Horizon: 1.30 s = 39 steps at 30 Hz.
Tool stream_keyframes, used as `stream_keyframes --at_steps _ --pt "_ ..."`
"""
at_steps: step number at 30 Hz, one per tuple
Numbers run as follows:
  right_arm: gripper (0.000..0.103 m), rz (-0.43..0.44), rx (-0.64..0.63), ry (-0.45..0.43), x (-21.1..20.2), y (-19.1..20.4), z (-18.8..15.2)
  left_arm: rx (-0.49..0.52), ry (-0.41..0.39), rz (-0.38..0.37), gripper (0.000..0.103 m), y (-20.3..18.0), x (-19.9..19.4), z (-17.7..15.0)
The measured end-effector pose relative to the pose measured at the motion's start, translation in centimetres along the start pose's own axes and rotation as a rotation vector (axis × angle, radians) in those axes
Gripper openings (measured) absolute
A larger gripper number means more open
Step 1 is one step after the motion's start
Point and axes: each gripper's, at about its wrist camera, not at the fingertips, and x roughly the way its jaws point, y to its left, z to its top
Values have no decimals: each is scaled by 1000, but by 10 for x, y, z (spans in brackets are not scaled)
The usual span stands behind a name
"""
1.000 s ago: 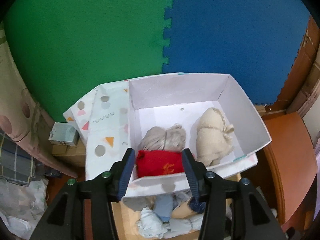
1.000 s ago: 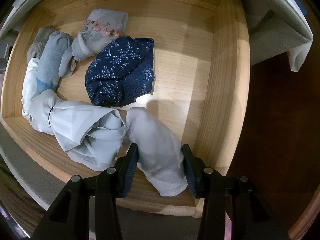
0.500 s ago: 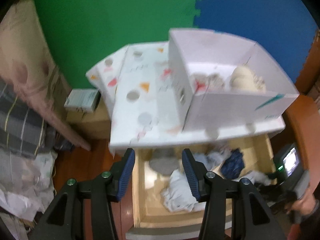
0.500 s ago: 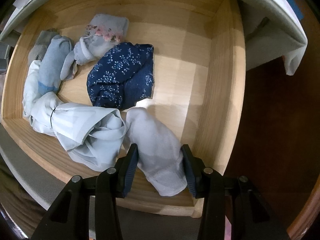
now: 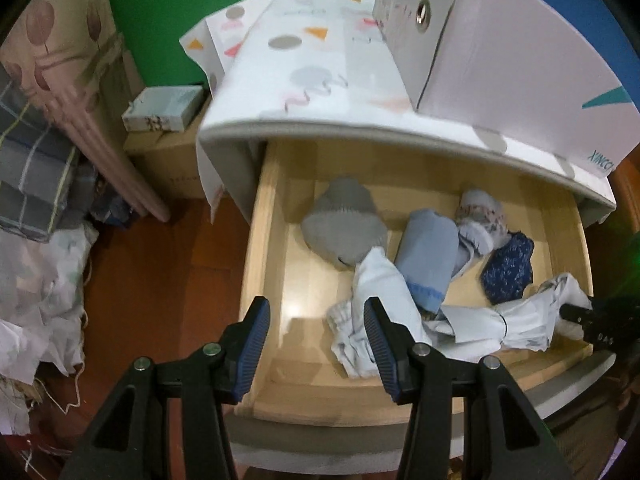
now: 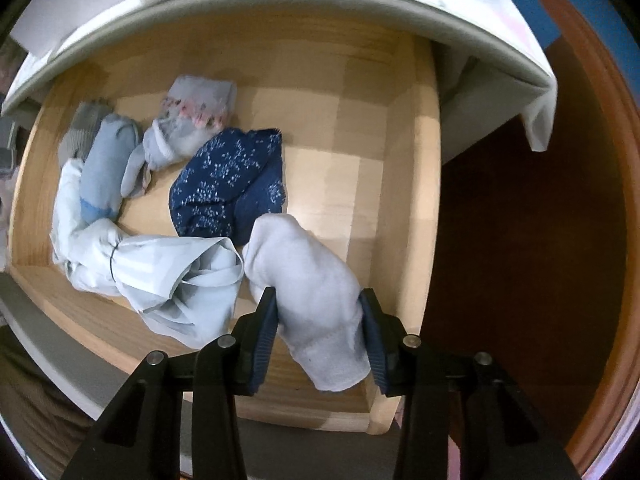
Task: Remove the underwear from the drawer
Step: 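Carry the white rolled sock with the right tool into the white box and release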
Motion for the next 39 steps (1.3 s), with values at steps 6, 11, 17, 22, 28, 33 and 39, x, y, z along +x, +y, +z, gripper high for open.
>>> stream_keyframes --at_steps 6,11,17,22,28,33,39 --pt "37 4 20 -7 -10 -5 -2 -15 15 1 50 3 14 -12" --pt "37 -13 6 -43 -30 4 -4 -11 -2 18 50 1 11 -15" --pt "37 0 13 -125 -76 -1 0 14 -16 51 50 -5 10 -17" --pt "37 16 3 -196 -123 1 5 9 -26 48 50 -3 9 -18" --pt "37 21 -26 -297 -189 4 14 -9 -27 35 50 2 7 -18" --pt "37 -7 -41 -373 -238 7 33 -19 -27 28 50 4 7 -18" --pt "37 -40 -20 -423 -262 8 67 -25 -26 24 50 6 7 -18"
